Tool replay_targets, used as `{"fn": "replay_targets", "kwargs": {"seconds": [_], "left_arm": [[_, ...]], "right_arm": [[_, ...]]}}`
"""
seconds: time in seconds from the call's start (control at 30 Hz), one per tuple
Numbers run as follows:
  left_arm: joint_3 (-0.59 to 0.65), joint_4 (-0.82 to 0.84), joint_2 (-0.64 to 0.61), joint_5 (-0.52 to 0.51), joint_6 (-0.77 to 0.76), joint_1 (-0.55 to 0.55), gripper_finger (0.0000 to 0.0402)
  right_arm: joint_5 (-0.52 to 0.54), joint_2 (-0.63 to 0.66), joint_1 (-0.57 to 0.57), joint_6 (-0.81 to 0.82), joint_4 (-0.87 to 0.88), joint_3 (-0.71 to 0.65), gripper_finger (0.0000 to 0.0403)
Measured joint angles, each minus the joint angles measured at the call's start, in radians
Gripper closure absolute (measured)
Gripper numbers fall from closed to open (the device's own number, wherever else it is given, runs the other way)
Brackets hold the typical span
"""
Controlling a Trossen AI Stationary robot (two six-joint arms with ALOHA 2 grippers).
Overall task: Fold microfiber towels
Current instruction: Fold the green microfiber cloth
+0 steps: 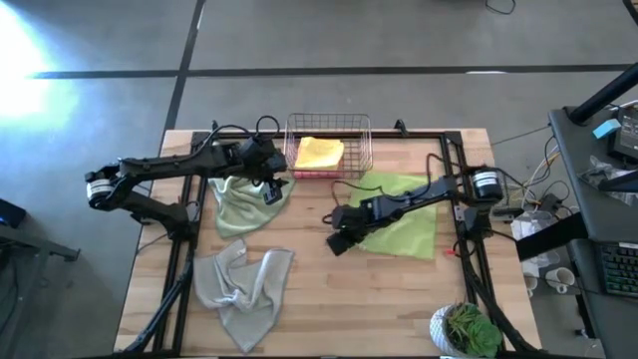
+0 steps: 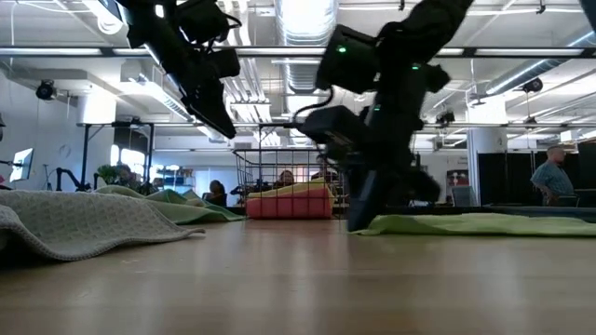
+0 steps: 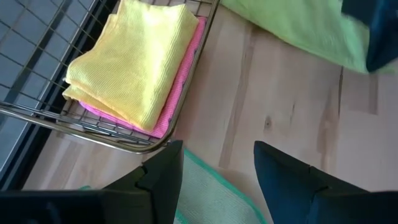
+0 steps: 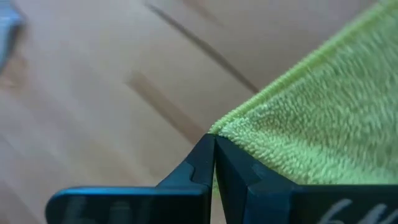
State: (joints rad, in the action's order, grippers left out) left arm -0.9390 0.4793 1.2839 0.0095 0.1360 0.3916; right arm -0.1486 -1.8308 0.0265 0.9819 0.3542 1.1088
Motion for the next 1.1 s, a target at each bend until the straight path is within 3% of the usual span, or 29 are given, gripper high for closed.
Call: {"fn": "replay_targets", "kwargs": {"seconds": [0.3,0.5,0.8,1.1], "left_arm": [[0.002,0.006,0.000,0.003,0.002,0.000,0.0221],[0.002,0.037,-0.004,0.004,0.002,0.000,0.0221],[0.002,0.110,-0.009,0.004,0.001,-0.033,0.0221],[0.002,0.101,-0.010,0.004,-0.071,-0.231,0.0221]], "right_arm": [[-0.113,-0.186,-0.001,-0.242,0.003,0.241,0.0394],[-0.205,-0.240,0.004,-0.397,0.005,0.318,0.0394],[-0.180,-0.150,0.031,-0.532,0.028,0.328,0.0394],[-0.039,-0.014,0.135,-0.577,0.128,0.328,0.0394]]}}
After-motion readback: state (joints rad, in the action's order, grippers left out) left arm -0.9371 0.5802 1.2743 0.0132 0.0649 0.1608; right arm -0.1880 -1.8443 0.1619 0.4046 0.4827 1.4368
